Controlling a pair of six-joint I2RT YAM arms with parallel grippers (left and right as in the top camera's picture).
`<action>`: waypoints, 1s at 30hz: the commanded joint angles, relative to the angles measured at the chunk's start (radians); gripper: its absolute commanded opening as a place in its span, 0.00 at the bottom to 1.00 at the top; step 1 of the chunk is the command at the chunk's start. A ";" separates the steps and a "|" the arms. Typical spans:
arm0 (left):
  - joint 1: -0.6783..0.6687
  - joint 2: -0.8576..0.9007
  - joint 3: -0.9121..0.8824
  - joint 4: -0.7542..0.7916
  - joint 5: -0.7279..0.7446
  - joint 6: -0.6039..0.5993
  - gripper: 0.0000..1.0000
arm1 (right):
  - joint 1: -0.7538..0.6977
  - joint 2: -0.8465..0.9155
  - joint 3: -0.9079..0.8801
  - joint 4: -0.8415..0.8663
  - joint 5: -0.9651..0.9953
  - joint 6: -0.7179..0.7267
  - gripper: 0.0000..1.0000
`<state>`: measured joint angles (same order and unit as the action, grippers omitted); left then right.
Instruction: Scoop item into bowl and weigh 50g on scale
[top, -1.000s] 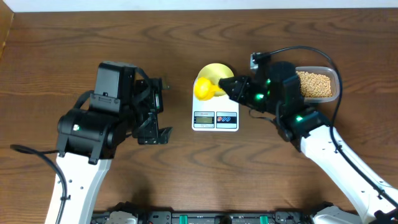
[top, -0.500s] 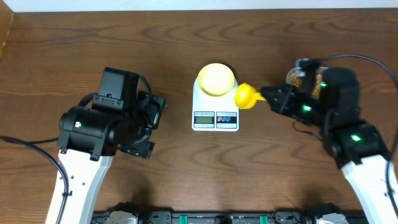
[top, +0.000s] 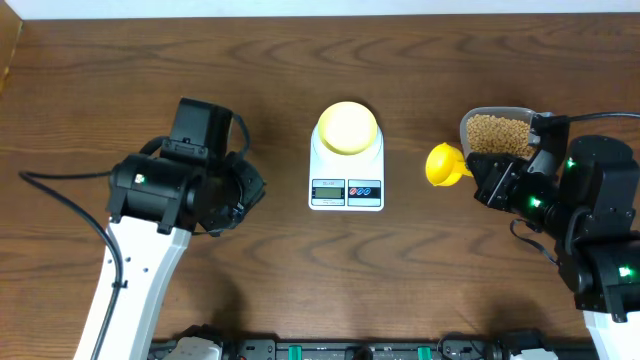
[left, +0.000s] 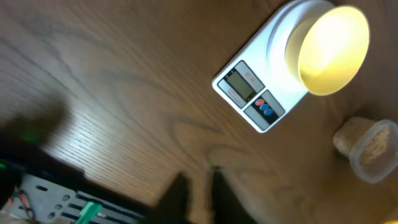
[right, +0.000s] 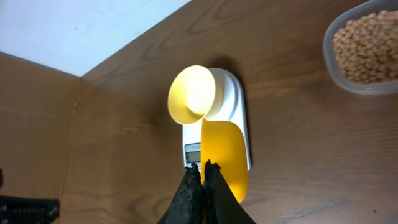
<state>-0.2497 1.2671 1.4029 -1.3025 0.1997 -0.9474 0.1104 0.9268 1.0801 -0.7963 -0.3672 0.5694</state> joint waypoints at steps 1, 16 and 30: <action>0.003 0.020 0.005 -0.003 -0.047 0.091 0.08 | -0.007 -0.009 0.016 -0.013 0.025 -0.034 0.01; -0.111 0.026 0.005 0.015 -0.172 0.049 0.08 | -0.007 -0.009 0.016 -0.031 0.107 -0.062 0.01; -0.468 0.036 -0.097 0.177 -0.524 -0.338 0.07 | -0.009 -0.004 0.016 -0.027 0.132 -0.062 0.01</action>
<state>-0.6857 1.2896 1.3380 -1.1576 -0.2005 -1.1744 0.1085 0.9268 1.0801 -0.8257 -0.2489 0.5282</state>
